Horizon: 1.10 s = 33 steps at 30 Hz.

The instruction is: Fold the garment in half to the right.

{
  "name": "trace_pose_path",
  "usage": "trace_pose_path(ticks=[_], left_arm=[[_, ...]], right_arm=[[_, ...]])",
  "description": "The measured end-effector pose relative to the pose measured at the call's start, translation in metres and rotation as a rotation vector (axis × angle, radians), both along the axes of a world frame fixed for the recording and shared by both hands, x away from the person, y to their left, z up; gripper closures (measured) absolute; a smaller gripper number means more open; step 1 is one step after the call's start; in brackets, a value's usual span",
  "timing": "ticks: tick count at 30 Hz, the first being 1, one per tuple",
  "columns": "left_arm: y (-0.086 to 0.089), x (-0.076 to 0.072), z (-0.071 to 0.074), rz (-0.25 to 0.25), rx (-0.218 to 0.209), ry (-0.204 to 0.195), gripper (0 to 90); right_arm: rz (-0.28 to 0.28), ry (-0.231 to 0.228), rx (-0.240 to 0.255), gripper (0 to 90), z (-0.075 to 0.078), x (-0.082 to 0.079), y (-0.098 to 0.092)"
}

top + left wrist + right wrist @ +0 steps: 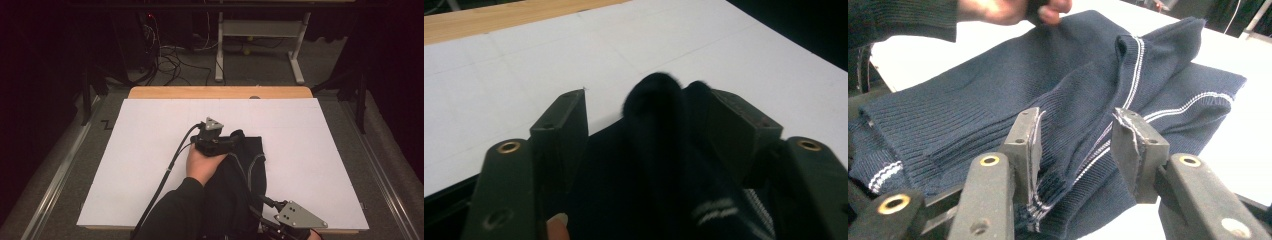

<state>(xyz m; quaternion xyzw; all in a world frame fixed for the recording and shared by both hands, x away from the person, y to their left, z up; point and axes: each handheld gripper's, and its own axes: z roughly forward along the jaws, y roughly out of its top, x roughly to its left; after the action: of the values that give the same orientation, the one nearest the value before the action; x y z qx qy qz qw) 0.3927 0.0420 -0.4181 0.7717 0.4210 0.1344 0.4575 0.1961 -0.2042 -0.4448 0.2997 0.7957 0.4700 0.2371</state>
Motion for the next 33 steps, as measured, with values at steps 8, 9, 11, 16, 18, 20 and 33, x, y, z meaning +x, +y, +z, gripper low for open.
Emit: trace_pose_path(ticks=[8,9,11,16,18,20,33], left_arm=[[0.054,-0.013,-0.011,0.041,-0.006,-0.019,20.6],[0.06,-0.015,-0.012,0.047,-0.008,-0.021,19.5],[0.072,-0.019,-0.016,0.057,-0.016,-0.024,18.5],[0.1,-0.028,-0.026,0.073,-0.017,-0.019,13.6],[0.11,-0.032,-0.03,0.082,-0.024,-0.018,11.7],[0.122,-0.037,-0.033,0.092,-0.028,-0.022,10.4],[0.19,-0.072,-0.046,0.146,-0.033,-0.03,0.0]], right_arm=[[0.002,0.001,0.013,56.7,0.001,0.006,0.001],[0.001,0.003,0.015,56.7,0.001,0.007,0.002],[0.001,0.004,0.013,56.7,0.001,0.009,0.003],[0.001,0.006,0.012,57.6,0.0,0.016,0.006],[-0.002,0.009,0.014,58.5,0.001,0.018,0.007],[-0.005,0.007,0.017,59.9,0.001,0.021,0.008],[-0.008,-0.009,0.01,78.1,0.015,0.049,0.024]])
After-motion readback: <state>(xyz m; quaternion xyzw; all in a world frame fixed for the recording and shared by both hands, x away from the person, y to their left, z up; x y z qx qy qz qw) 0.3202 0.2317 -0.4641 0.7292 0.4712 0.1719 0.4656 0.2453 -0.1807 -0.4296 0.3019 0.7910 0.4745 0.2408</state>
